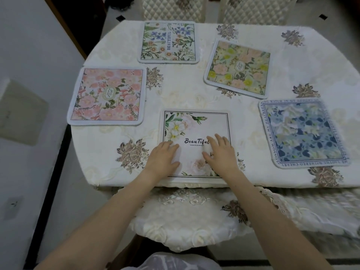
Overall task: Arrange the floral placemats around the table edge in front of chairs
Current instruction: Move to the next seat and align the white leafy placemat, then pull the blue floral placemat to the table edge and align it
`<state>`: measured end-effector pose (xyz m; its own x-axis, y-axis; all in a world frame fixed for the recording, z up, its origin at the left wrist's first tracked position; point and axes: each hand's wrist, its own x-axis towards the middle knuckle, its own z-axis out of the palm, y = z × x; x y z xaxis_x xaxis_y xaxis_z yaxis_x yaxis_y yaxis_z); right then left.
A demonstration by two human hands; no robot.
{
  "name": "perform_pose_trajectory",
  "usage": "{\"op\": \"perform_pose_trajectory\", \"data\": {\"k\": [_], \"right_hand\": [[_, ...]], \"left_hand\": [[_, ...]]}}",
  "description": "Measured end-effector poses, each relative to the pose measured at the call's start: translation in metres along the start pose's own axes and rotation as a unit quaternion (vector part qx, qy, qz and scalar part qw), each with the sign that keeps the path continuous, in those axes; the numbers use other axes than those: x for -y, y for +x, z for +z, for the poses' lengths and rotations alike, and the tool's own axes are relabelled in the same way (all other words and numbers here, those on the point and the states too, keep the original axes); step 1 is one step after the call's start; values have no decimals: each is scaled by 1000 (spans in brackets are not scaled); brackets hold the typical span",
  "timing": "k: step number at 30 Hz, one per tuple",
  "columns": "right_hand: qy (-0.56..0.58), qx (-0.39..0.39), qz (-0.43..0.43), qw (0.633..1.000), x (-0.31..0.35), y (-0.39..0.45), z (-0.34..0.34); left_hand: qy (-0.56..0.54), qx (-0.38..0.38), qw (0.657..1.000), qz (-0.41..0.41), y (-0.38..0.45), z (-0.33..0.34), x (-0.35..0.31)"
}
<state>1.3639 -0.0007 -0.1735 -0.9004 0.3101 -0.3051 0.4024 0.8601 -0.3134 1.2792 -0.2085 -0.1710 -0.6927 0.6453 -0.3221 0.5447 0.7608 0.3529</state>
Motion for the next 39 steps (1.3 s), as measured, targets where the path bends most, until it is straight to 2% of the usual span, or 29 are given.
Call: {"op": "perform_pose_trajectory", "data": {"k": [9,15,21,26,32,39], "right_hand": [[43,-181,17,982,46,-67,-76],[50,-266,54,961,73,-141,-80],[54,-264,147,952,80,-200,-43],[80,-275,204,936,71,-226,-31],[80,-285,221,929,30,-239,-52],[59,-285,195,937,-62,-242,-89]], "left_hand": [[-30,-146,982,114,-39,-91,-27],[-49,-169,965,194,-85,-113,-32],[-26,-118,957,263,-116,-84,-38],[-10,-89,955,284,-122,-65,-54],[-9,-88,945,315,-103,-68,-105],[0,-80,951,300,-77,-40,-191]]}}
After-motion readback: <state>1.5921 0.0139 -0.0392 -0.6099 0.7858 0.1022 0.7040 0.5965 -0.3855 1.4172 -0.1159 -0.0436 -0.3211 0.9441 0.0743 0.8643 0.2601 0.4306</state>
